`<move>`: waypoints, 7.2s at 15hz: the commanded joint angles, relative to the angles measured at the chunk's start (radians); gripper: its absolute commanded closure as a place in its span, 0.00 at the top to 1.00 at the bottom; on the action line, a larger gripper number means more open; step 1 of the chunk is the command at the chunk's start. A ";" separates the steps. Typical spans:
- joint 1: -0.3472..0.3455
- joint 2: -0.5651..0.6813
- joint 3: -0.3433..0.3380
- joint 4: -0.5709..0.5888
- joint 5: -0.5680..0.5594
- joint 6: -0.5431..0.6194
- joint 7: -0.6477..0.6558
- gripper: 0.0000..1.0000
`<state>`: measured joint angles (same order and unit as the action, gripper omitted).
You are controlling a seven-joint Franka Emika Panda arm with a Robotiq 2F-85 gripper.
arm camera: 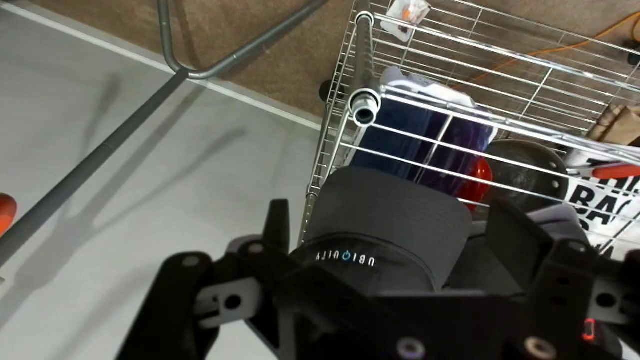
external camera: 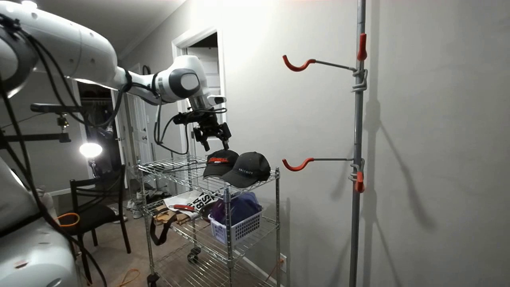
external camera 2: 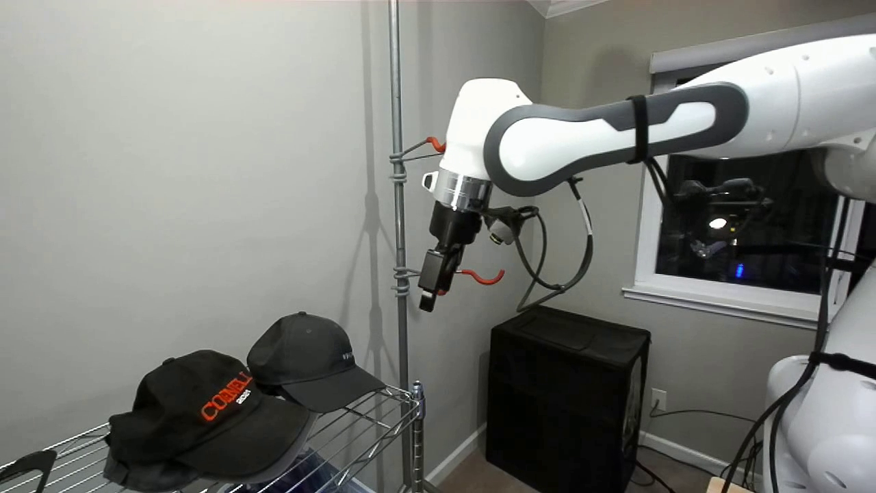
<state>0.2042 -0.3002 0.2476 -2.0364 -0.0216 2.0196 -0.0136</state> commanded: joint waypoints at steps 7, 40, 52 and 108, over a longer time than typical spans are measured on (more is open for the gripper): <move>0.007 0.174 -0.007 0.175 0.001 -0.005 -0.013 1.00; 0.133 0.934 -0.021 1.077 -0.068 -0.255 -0.121 0.95; 0.155 1.002 -0.020 1.176 -0.127 -0.369 -0.203 0.68; 0.201 1.037 -0.386 1.652 -0.378 -1.074 -0.067 0.01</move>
<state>0.4173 0.7352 -0.1556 -0.3732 -0.4273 1.0011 -0.0729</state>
